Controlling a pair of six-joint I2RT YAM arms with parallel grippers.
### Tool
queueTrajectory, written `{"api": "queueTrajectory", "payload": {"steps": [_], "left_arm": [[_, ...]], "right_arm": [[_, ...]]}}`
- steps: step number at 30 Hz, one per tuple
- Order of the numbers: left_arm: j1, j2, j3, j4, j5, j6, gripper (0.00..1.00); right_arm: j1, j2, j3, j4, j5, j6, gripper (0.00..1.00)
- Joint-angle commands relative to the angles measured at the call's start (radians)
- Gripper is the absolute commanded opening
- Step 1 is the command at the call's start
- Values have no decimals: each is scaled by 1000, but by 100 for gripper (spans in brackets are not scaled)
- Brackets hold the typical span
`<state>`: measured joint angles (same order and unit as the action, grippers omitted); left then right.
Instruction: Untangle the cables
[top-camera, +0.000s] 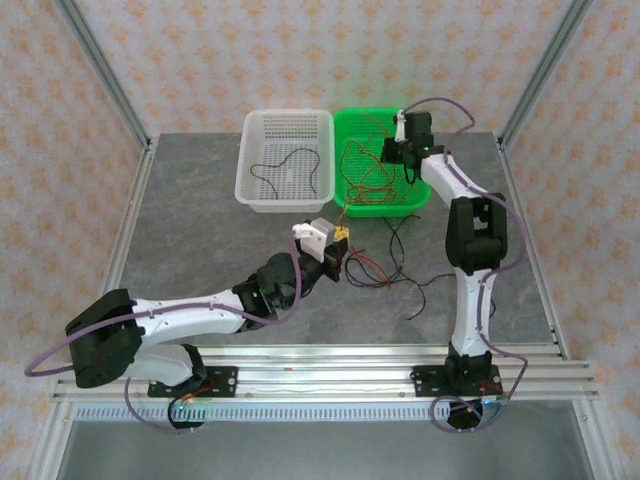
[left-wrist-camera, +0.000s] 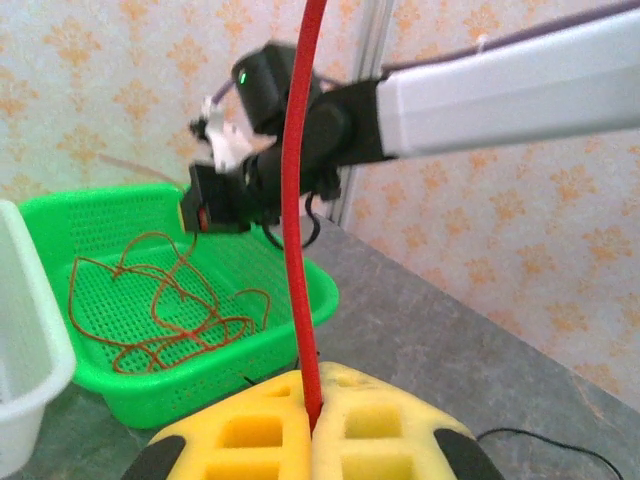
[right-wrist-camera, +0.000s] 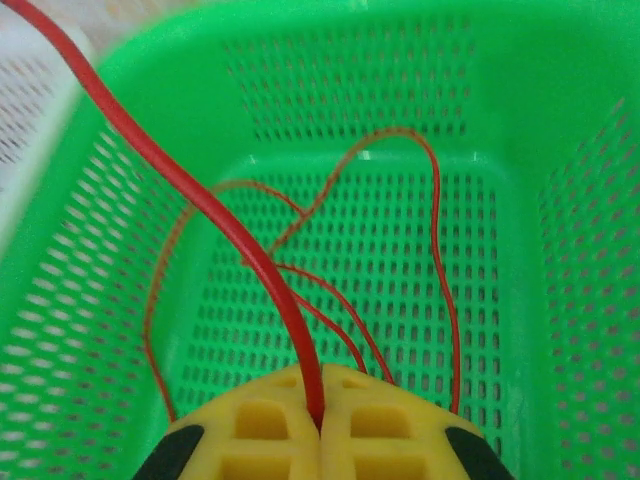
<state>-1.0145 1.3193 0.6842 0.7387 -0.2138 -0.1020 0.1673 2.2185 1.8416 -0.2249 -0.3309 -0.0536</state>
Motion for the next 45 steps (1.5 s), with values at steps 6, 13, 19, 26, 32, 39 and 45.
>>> {"api": "queueTrajectory", "payload": {"steps": [6,13,19,26,32,39,45], "left_arm": [[-2,-19,121,-97,-50,92,0],[1,-19,182,-114,-44,128,0],[16,-28,207,-119,-27,124,0],[49,-34,266,-135,25,124,0],[71,-34,314,-147,72,125,0],[84,-27,325,-133,99,119,0],[86,-29,323,-119,105,116,0]], "right_arm": [[23,75,112,-104,63,-28,8],[23,39,162,-150,79,-14,40],[25,-78,136,-195,78,13,46],[24,-446,-245,-96,42,82,50],[32,-831,-710,30,13,240,52],[88,-1103,-1126,158,-78,678,58],[225,-1164,-1336,336,-89,1044,62]]}}
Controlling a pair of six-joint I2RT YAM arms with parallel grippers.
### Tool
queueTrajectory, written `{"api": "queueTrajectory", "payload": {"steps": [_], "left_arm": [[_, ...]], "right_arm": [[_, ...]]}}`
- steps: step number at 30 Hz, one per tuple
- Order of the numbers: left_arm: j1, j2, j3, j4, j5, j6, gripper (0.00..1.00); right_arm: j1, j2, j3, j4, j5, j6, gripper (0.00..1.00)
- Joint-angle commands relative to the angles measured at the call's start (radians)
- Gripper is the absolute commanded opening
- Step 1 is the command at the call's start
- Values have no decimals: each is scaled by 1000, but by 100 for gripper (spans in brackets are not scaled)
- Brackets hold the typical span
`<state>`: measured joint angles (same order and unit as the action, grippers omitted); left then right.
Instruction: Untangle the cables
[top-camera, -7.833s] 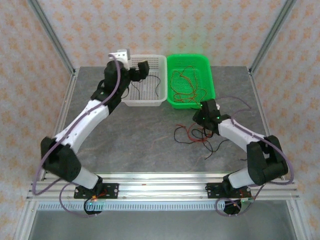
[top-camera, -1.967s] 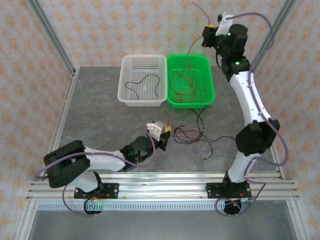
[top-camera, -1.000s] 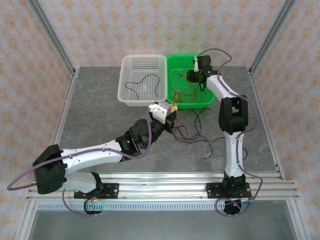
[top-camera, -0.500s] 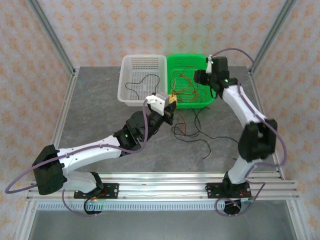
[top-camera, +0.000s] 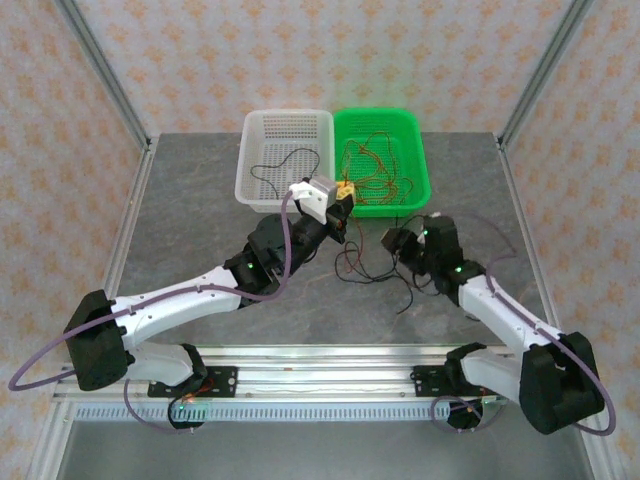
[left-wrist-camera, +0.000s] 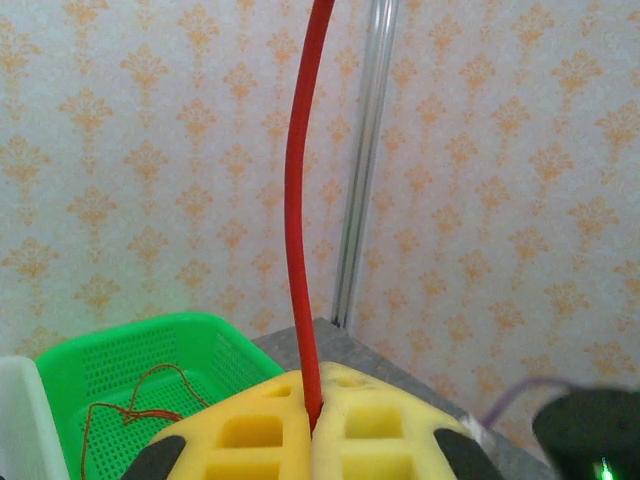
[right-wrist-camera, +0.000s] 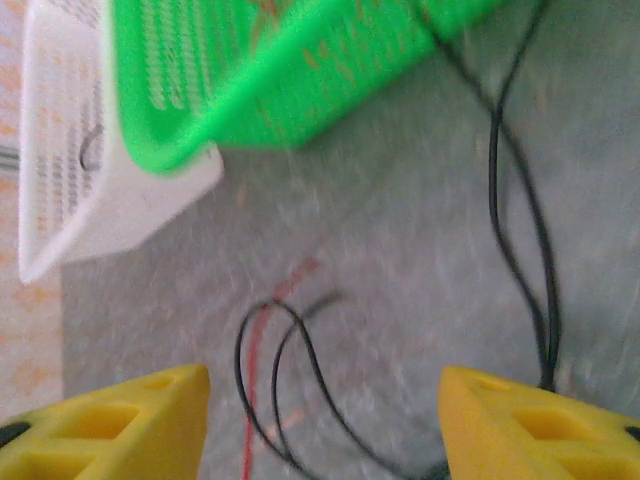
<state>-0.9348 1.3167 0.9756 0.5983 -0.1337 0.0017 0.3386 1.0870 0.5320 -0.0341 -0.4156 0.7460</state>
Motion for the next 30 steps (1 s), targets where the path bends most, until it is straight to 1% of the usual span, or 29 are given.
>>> {"api": "queueTrajectory", "payload": {"steps": [1,3,6,12,15,18,21,23,30], "left_arm": [[7,-26,32,23,26,12,0],[6,-28,30,26,28,14,0],[6,-29,30,28,30,14,0],[6,-39,67,-1,36,34,0],[7,-31,128,-53,28,65,0],[10,-11,205,-117,-2,102,0],[25,19,284,-163,-30,136,0],[47,47,340,-182,-19,142,0],[112,177,531,-185,80,158,0]], "right_arm": [[81,-34,-33,145,23,276,62],[145,-35,-49,161,83,353,63],[198,-14,-70,199,137,442,63],[220,71,-72,249,181,471,62],[220,88,-70,252,210,455,61],[218,72,-56,218,247,406,61],[218,34,-30,124,306,327,62],[209,0,-36,87,335,286,62],[159,-41,-85,27,295,187,63]]}}
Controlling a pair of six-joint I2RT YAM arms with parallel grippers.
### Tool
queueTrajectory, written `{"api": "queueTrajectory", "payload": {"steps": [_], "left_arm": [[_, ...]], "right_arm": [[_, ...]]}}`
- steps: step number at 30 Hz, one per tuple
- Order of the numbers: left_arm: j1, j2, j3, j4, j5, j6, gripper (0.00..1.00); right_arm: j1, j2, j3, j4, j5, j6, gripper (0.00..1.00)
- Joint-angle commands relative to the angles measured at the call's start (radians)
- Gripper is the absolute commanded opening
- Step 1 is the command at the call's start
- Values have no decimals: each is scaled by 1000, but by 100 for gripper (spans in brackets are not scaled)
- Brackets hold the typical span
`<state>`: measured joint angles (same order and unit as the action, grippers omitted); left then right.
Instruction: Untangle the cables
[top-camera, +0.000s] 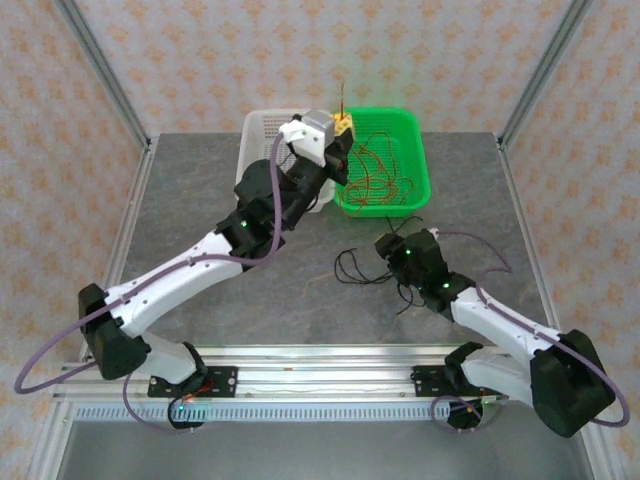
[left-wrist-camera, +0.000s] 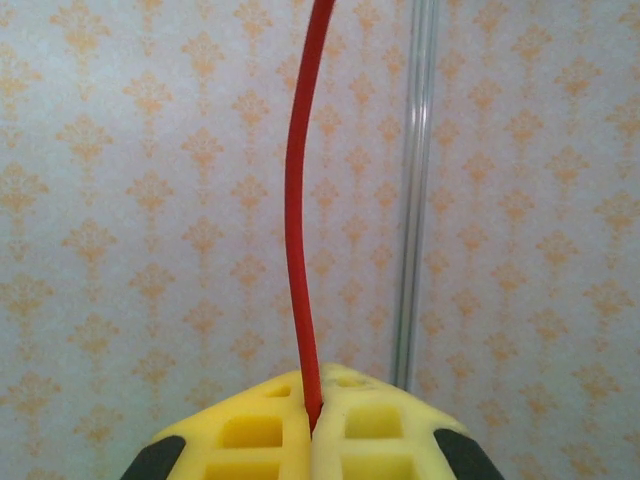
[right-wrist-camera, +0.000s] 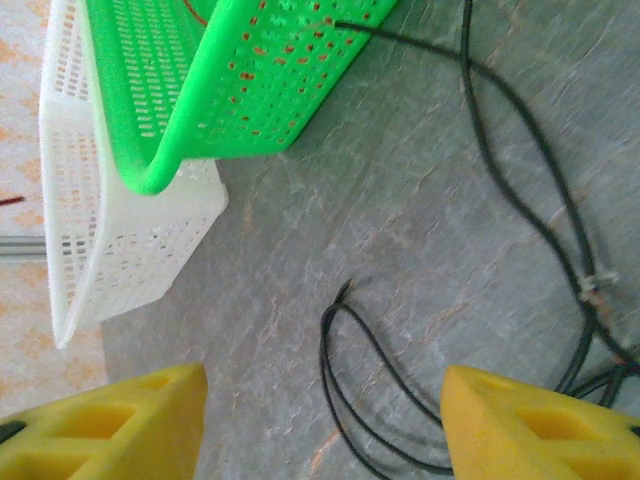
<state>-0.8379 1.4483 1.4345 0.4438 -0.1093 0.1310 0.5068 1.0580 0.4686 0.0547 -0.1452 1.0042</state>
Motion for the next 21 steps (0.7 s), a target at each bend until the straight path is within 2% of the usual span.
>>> {"api": "queueTrajectory", "payload": {"steps": [1,10,21], "left_arm": [[23,68,98,-24,69,34,0],[120,265,251,55,178,-4,0],[213,542,297,208,276,-135,0]], "right_arm": [[-10,-13,-26,-67,21,-79,63],[-10,-33,-73,-78,-35,-122,62],[-8,-194,-108,-223,-1,-122,62]]}}
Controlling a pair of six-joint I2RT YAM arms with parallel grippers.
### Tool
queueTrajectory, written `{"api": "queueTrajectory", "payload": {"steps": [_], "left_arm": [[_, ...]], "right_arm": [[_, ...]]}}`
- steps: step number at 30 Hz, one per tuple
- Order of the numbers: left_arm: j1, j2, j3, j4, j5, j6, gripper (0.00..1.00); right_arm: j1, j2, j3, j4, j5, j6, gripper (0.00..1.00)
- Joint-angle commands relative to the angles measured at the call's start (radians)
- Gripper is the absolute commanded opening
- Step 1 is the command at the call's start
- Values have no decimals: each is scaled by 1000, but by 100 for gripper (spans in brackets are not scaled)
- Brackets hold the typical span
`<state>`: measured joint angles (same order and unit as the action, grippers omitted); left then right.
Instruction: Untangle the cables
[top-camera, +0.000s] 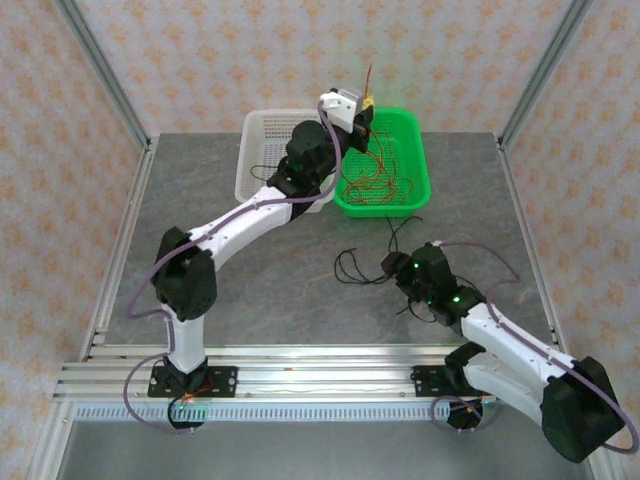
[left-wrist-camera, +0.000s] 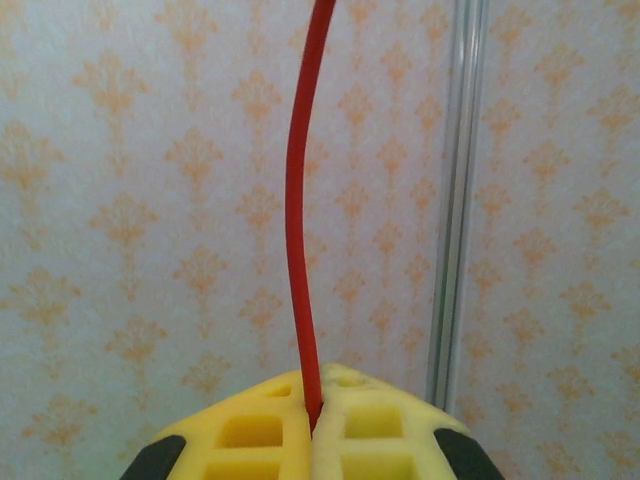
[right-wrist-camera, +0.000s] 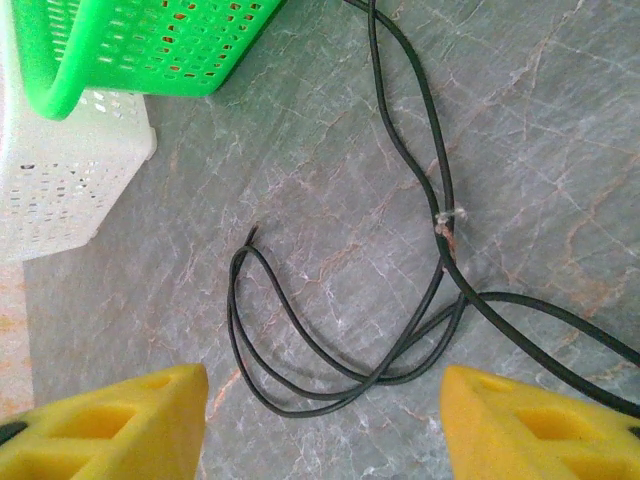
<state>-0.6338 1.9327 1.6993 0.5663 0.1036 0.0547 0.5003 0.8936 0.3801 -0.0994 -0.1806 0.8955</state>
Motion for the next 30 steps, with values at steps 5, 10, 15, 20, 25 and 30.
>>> {"api": "queueTrajectory", "payload": {"steps": [5,10,15,20,25,30], "left_arm": [[11,192,71,47,91,-94,0],[10,277,71,-36,57,-71,0],[9,365,156,-209,33,-39,0],[-9,433,274,-375,15,14,3],[-24,438,326,-465,-54,62,40],[-24,436,383,-557,-107,76,60]], "right_arm": [[-2,-37,3,-126,60,-21,62],[-2,-29,41,-166,84,-36,62],[-2,8,80,-198,95,-65,63],[-2,19,109,-219,107,-79,63],[-3,19,133,-257,143,-94,63],[-9,43,172,-304,170,-121,63]]}}
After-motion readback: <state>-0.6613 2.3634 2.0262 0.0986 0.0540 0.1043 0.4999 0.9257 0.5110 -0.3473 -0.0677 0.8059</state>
